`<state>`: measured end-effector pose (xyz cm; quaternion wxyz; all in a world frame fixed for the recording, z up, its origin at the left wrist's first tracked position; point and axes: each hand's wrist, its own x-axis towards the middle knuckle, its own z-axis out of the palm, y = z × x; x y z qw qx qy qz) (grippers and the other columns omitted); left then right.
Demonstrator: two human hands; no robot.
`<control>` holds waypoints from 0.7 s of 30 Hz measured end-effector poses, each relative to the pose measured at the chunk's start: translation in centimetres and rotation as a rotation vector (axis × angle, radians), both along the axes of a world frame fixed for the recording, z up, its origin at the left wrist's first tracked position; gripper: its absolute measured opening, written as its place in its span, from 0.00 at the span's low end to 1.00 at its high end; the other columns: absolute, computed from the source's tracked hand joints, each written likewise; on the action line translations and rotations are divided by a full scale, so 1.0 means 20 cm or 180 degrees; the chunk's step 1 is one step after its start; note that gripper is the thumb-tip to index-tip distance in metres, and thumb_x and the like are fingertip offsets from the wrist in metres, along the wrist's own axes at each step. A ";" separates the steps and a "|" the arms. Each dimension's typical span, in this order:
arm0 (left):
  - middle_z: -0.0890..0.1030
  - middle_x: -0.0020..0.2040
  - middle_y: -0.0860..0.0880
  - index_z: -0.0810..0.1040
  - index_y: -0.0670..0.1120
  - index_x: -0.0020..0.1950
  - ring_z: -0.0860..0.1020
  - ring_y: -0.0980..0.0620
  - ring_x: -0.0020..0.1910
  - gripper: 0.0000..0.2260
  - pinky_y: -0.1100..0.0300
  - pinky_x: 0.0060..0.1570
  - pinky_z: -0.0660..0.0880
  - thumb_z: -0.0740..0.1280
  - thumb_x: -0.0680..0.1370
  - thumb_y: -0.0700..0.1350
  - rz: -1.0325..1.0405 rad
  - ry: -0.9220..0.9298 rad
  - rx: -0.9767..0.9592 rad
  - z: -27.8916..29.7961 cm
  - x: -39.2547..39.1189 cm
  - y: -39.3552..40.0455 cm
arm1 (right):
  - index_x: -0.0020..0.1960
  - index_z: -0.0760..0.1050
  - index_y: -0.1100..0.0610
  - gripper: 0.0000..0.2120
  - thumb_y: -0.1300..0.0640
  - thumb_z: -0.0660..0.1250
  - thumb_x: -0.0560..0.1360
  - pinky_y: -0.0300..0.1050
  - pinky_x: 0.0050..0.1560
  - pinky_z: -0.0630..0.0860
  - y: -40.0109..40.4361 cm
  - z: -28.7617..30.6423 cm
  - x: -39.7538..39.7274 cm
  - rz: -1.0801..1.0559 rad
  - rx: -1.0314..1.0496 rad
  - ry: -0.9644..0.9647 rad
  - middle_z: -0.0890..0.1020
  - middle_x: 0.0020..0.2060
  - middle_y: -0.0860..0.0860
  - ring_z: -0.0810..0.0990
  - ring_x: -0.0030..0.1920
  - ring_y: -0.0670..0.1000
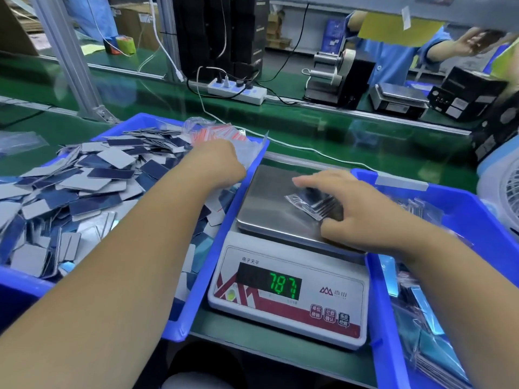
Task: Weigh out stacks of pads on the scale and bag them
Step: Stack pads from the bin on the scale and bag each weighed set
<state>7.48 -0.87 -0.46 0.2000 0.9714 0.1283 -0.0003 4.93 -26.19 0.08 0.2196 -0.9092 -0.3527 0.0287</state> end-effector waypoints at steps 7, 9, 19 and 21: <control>0.80 0.50 0.45 0.78 0.44 0.53 0.78 0.45 0.48 0.09 0.55 0.44 0.76 0.64 0.79 0.48 -0.0053 0.0093 0.0038 0.00 0.01 0.01 | 0.64 0.76 0.43 0.24 0.52 0.72 0.68 0.37 0.54 0.71 -0.01 0.02 0.01 -0.0187 0.0006 -0.0675 0.80 0.50 0.38 0.76 0.51 0.42; 0.80 0.49 0.46 0.78 0.45 0.53 0.77 0.47 0.47 0.09 0.57 0.39 0.74 0.64 0.79 0.48 -0.0023 0.0054 0.0050 0.00 0.01 0.02 | 0.62 0.76 0.42 0.23 0.52 0.72 0.67 0.37 0.50 0.70 -0.05 0.04 0.04 -0.0448 0.0022 -0.0756 0.76 0.45 0.37 0.73 0.46 0.41; 0.81 0.48 0.45 0.80 0.45 0.52 0.79 0.46 0.46 0.09 0.57 0.41 0.77 0.63 0.77 0.45 0.0028 0.0182 -0.0029 0.00 0.01 -0.01 | 0.26 0.68 0.55 0.21 0.39 0.64 0.68 0.43 0.33 0.70 -0.27 0.10 0.15 -0.2160 -0.1673 -0.0114 0.71 0.26 0.48 0.71 0.31 0.51; 0.81 0.48 0.47 0.79 0.46 0.51 0.79 0.48 0.45 0.08 0.58 0.39 0.76 0.63 0.76 0.46 0.0036 0.0168 -0.0010 -0.01 0.02 0.00 | 0.28 0.72 0.55 0.20 0.41 0.62 0.70 0.44 0.33 0.70 -0.27 0.09 0.15 -0.2258 -0.1497 -0.0306 0.75 0.27 0.48 0.73 0.34 0.53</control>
